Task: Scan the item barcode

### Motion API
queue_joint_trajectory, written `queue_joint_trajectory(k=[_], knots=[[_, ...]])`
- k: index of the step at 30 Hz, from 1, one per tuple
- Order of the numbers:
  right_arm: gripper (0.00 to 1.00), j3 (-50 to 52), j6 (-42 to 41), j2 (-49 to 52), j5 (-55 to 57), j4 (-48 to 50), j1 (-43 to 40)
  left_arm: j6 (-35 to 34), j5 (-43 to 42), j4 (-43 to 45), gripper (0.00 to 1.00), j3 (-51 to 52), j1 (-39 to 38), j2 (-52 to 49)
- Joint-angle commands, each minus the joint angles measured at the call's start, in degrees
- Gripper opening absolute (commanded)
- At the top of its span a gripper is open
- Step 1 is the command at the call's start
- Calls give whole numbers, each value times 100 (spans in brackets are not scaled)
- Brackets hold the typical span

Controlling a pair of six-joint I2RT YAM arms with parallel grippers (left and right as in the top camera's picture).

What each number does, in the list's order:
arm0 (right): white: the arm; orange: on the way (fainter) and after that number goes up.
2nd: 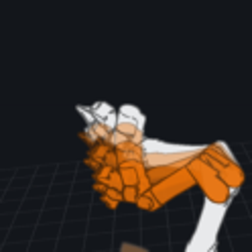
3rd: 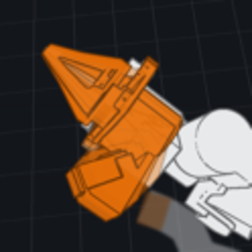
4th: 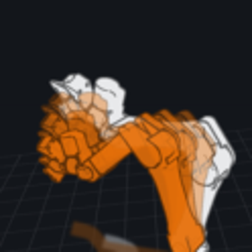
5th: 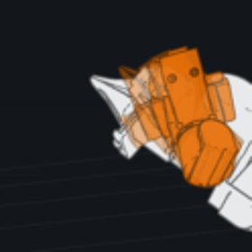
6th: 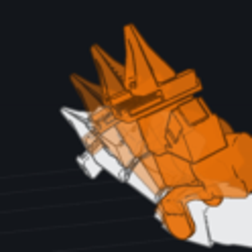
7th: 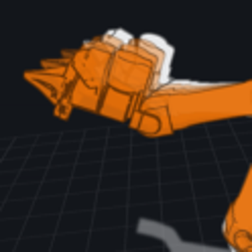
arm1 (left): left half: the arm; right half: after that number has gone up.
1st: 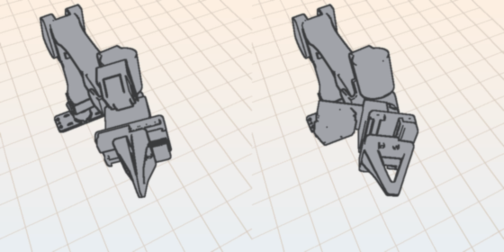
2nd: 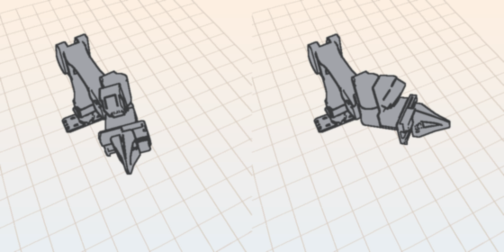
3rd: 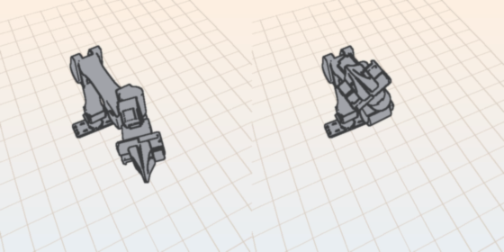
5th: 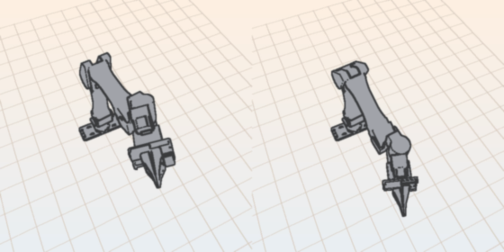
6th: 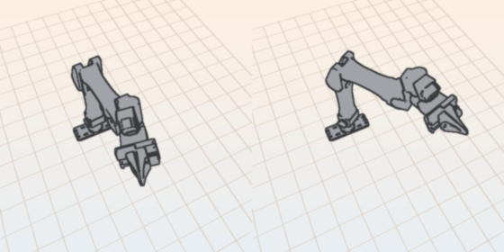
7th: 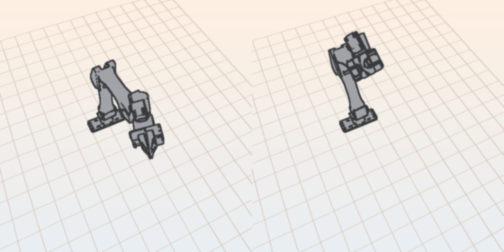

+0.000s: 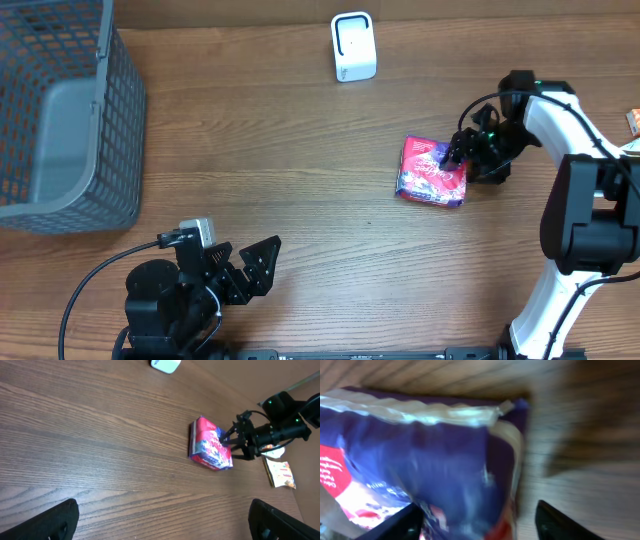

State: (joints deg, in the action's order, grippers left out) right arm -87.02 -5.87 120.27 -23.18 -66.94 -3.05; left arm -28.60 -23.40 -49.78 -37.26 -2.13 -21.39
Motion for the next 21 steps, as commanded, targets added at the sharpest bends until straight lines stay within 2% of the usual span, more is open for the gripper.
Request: queue_joint_trajectory(k=[1, 5, 6, 11, 15, 19, 21], knots=[[54, 238, -31, -59, -131, 275, 190, -59, -39, 2, 100, -33, 24, 24], [18, 232, -315, -59, -138, 389, 208, -59, -39, 2, 100, -33, 24, 24], [6, 223, -402, -59, -181, 433, 208, -59, -39, 2, 100, -33, 24, 24], [4, -142, -402, -59, -1117, 481, 208, -59, -39, 2, 100, -33, 24, 24], [4, -577, -1021, -59, -1777, 874, 210, -59, -39, 2, 100, -33, 24, 24], [4, -874, -2732, -59, -2083, 2476, 210, -59, -39, 2, 100, -33, 22, 24], [4, -885, -3661, -59, -2376, 3604, 223, -59, -39, 2, 100, -33, 22, 24]])
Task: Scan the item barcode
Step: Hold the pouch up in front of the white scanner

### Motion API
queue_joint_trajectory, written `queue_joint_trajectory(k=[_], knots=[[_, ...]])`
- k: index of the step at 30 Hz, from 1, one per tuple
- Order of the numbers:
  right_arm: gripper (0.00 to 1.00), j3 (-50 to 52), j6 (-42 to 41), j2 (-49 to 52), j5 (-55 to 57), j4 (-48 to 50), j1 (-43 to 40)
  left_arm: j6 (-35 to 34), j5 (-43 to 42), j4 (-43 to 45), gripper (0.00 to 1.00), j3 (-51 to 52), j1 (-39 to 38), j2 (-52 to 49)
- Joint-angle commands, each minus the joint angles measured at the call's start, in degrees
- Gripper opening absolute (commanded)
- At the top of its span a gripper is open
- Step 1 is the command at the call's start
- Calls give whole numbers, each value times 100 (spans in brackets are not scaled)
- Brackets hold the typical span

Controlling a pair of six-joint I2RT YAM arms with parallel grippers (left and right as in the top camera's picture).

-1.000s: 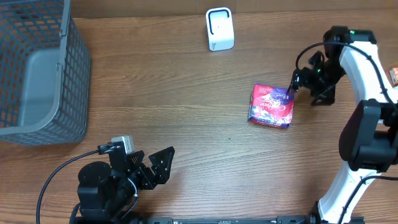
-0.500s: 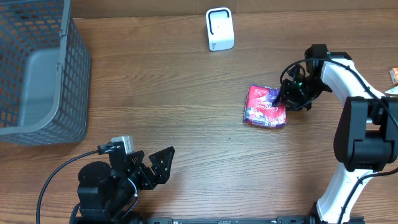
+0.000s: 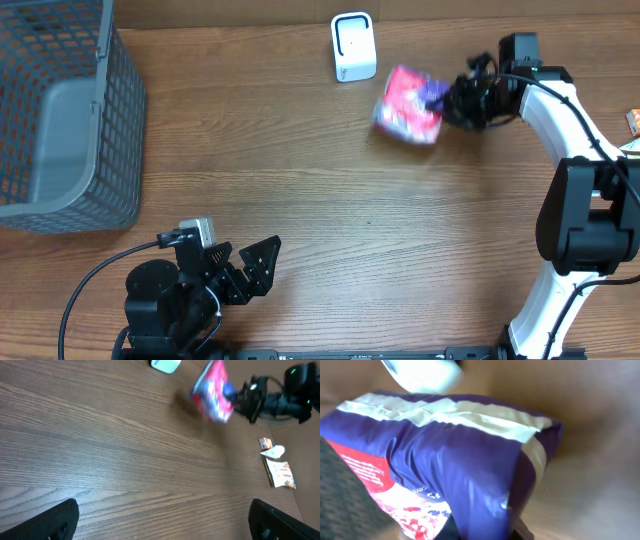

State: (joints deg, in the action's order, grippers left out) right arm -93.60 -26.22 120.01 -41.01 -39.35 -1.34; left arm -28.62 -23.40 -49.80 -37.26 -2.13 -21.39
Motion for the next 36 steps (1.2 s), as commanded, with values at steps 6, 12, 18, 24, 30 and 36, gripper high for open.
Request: queue_joint_trajectory(k=[6, 12, 18, 24, 30, 36], knots=[[4, -227, -3403, -33, -221, 3198, 452, -57, -39, 4, 100, -33, 24, 24], [4, -227, -3825, -31, 1384, 3757, 1069, -57, -39, 4, 100, -33, 24, 24], [4, -227, -3790, 66, 2887, 3759, 1453, -57, -39, 4, 100, -33, 24, 24], [4, -227, -3797, 245, 3042, 3759, 1508, -57, -39, 4, 100, -33, 24, 24], [4, -227, -3836, 529, 2761, 3764, 1676, -57, -39, 4, 100, -33, 24, 24], [4, -227, -3829, 586, 2472, 3862, 1746, -57, -39, 4, 100, -33, 22, 24]])
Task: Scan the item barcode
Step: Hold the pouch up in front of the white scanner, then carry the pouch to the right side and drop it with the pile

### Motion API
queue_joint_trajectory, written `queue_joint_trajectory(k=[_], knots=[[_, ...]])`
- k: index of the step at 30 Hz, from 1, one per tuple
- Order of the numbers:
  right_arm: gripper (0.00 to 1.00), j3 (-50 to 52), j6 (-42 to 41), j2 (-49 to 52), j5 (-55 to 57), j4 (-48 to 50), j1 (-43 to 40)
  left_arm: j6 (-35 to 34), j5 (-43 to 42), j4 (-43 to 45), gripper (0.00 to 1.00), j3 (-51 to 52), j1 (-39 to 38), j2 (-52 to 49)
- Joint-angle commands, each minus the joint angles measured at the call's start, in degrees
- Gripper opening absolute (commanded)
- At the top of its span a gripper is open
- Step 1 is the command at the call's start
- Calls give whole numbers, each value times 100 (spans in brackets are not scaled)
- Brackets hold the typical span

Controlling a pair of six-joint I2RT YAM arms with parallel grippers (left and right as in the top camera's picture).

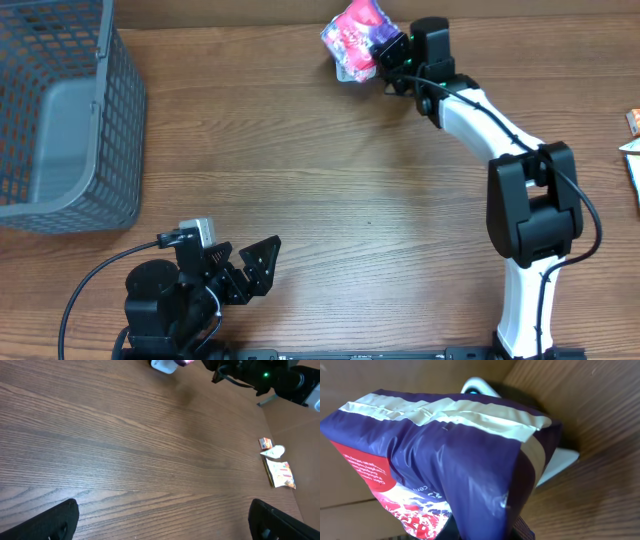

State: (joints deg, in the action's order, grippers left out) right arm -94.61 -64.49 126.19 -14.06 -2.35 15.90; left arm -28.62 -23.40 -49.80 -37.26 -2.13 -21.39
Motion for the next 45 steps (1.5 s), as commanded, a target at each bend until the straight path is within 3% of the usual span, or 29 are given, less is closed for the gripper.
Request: queue_joint_trajectory(k=[1, 6, 10, 14, 19, 24, 29, 36, 45], knots=[[4, -127, -2, -33, -278, 197, 22, -57, -39, 4, 100, -33, 24, 24], [4, -184, 221, -37, -511, 216, -31, -57, -39, 4, 100, -33, 24, 24], [4, -350, 898, -157, -557, 168, -190, -57, -39, 4, 100, -33, 24, 24], [4, -664, 1554, -586, -417, -531, -664, -57, -39, 4, 100, -33, 24, 24], [4, -863, 1834, -1311, 208, -2291, -2061, -57, -39, 4, 100, -33, 24, 24], [4, -852, 1843, -1384, 225, -3547, -3434, -57, -39, 4, 100, -33, 24, 24], [4, -841, 2068, -1377, 925, -4546, -4833, -57, -39, 4, 100, -33, 24, 24], [4, -831, 2452, -1357, 1121, -4865, -6102, -57, -39, 4, 100, -33, 24, 24], [7, -822, 2946, -1147, 1193, -4837, -6387, -57, -39, 4, 100, -33, 24, 24]])
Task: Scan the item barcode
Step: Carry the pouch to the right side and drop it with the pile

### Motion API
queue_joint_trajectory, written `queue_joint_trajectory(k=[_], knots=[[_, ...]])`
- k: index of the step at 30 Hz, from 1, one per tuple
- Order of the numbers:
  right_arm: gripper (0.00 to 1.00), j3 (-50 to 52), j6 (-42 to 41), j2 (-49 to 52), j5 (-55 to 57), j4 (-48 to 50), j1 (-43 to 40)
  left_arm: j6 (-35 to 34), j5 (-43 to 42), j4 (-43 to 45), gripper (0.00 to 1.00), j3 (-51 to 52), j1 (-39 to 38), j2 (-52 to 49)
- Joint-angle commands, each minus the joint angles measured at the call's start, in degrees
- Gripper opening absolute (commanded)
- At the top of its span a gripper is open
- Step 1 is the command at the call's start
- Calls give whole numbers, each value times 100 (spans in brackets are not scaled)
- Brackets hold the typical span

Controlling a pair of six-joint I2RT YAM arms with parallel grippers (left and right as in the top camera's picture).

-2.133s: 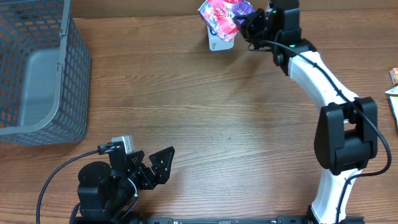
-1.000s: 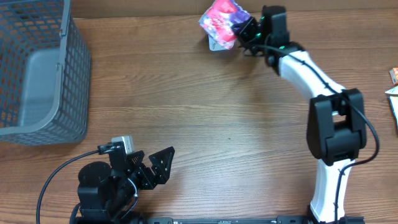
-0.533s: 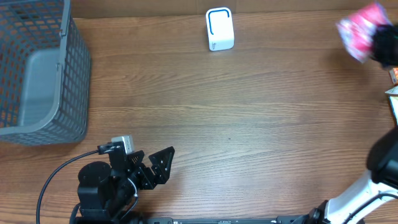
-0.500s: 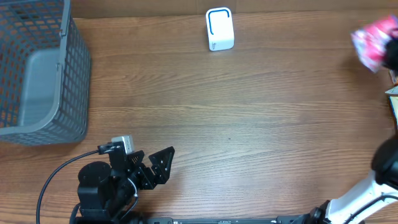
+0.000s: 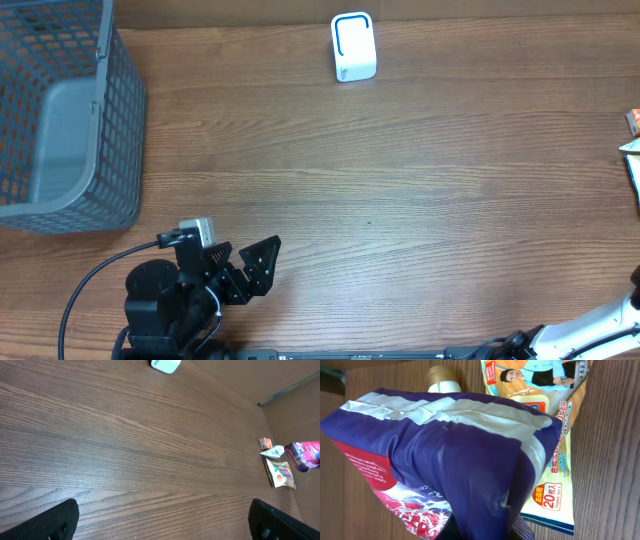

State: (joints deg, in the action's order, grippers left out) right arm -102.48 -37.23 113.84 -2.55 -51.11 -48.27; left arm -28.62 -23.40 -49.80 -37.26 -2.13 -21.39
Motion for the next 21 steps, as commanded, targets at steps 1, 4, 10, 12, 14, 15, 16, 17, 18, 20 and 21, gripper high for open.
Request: queue_joint_trajectory(k=[1, 4, 10, 12, 14, 15, 16, 17, 18, 20, 21], knots=[[18, -35, 221, 181, 39, 31, 31, -57, -39, 4, 100, -33, 24, 24], [50, -35, 223, 225, 39, -50, 31, -57, -39, 4, 100, -33, 24, 24], [91, -68, 321, -319, -98, -221, -46, -57, -39, 4, 100, -33, 24, 24], [94, -68, 321, -669, -437, -221, -46, -57, -39, 4, 100, -33, 24, 24], [96, -68, 321, -988, -975, -278, -46, -57, -39, 4, 100, -33, 24, 24], [98, -68, 321, -1132, -1276, -345, -46, -57, -39, 4, 100, -33, 24, 24], [99, -68, 321, -1263, -1598, -422, -42, -57, -39, 4, 100, -33, 24, 24], [99, -68, 321, -1379, -1906, -522, -15, -57, -39, 4, 100, -33, 24, 24], [100, -68, 323, -1488, -2177, -638, 13, -57, -39, 4, 100, -33, 24, 24], [100, -68, 481, -1766, -2850, -1069, 190, -57, -39, 4, 100, -33, 24, 24], [100, -68, 623, -1840, -3038, -1217, 293, -57, -39, 4, 100, -33, 24, 24]])
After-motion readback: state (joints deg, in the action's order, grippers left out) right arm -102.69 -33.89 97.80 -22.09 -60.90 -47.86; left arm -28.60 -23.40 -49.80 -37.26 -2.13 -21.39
